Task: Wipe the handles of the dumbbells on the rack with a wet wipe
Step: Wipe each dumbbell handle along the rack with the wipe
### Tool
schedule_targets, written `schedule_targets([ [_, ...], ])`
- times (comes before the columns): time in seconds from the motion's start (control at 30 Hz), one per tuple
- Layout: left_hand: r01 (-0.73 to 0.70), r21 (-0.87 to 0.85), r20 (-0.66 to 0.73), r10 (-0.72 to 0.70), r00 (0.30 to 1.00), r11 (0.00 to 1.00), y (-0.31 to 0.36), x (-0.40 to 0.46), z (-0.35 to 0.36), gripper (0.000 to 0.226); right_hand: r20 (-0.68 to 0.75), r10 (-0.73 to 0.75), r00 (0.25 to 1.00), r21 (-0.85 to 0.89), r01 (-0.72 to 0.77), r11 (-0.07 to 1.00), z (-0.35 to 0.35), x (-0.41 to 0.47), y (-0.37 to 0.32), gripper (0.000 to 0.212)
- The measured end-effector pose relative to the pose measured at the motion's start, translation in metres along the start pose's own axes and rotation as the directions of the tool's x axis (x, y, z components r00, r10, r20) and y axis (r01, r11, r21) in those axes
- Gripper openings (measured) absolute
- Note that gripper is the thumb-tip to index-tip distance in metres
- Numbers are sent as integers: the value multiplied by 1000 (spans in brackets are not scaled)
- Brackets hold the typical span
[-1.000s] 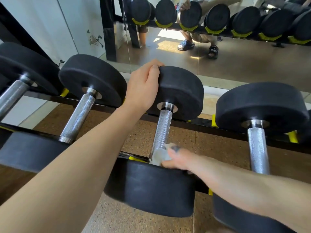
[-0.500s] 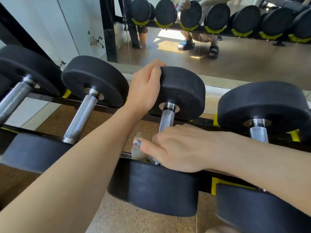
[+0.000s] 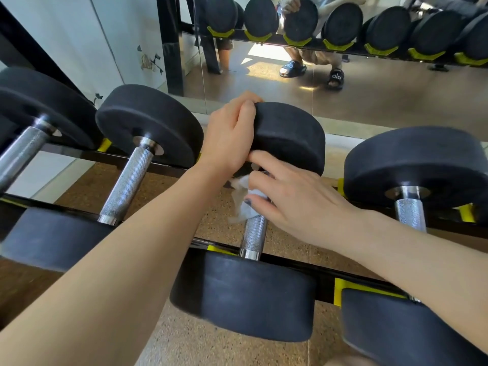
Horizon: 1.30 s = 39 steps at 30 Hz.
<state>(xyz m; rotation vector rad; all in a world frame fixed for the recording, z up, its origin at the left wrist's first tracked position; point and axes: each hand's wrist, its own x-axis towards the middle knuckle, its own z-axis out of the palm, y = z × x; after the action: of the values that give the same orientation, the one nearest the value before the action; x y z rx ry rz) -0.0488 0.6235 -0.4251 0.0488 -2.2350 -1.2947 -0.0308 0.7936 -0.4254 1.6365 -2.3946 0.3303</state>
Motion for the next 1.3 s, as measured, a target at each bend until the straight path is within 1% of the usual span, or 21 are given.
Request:
schedule_targets([
  [0.13,15,9,-11,-15,1000,1000,1,0,2,38,-16,-22,1000,143,24,989,2,3,-3,13],
  [0.2,4,8,-17,-4,1000,1000,1,0,1,37,38,-40,998,259,28,966,0,-3,-10,9],
  [0.3,-6,1,-29,6,1000,1000,3,0,0,35,130,3,991,438,-60,897,0,-11,-19,27],
  [0.37,0,10,-30,1,1000,1000,4,0,0,35,222,-18,975,503,-99,859,2,-10,-20,22],
  [0.4,1,15,-29,-1,1000,1000,4,0,0,36,262,-52,964,494,-87,865,2,-9,-19,18],
  [0.47,3,20,-23,-3,1000,1000,3,0,0,37,278,-136,951,414,9,910,5,-11,-17,12],
  [0.53,4,23,-21,-4,1000,1000,3,0,0,38,246,-208,947,337,118,934,5,-14,-14,13],
  [0.6,11,27,-24,-11,1000,1000,4,1,0,38,158,-247,956,221,210,952,1,-15,-5,16],
  [0.63,15,32,-24,-14,1000,999,4,1,0,38,86,-233,969,140,220,965,-1,-12,2,18],
  [0.7,3,30,-26,-2,1000,1000,2,1,-1,38,-50,-94,994,25,95,995,-6,-6,14,17],
  [0.73,-12,25,-26,13,1000,1000,2,1,-1,37,-87,-34,996,16,36,999,-7,-4,16,16],
  [0.77,-23,23,-24,23,999,999,2,1,0,37,-98,-27,995,40,31,999,-7,-4,15,18],
  [0.83,-4,32,-15,4,1000,999,2,0,0,37,-6,-153,988,132,152,979,0,-7,7,22],
  [0.9,11,33,-6,-11,1000,999,3,0,1,37,103,-256,961,118,243,963,5,-9,3,22],
  [0.97,7,24,-12,-7,1000,1000,3,-1,0,37,119,-181,976,36,178,983,2,-4,11,27],
  [1.03,-3,17,-18,4,1000,1000,3,-1,0,37,70,-87,994,-91,93,992,-5,-1,19,33],
  [1.13,-3,18,-20,3,1000,1000,3,-1,0,37,41,-30,999,-242,39,970,-7,-9,13,42],
  [1.17,-1,12,-21,1,1000,1000,4,-1,1,36,32,20,999,-242,-12,970,-6,-15,9,43],
  [1.23,4,-4,-28,-4,1000,1000,5,-1,0,34,-11,210,978,-147,-209,967,-1,-22,2,30],
  [1.27,6,-7,-29,-7,1000,1000,5,0,0,34,4,318,948,-52,-317,947,2,-23,-1,21],
  [1.3,8,-5,-27,-8,1000,1000,5,-1,1,35,74,439,895,98,-445,890,6,-21,-3,18],
])
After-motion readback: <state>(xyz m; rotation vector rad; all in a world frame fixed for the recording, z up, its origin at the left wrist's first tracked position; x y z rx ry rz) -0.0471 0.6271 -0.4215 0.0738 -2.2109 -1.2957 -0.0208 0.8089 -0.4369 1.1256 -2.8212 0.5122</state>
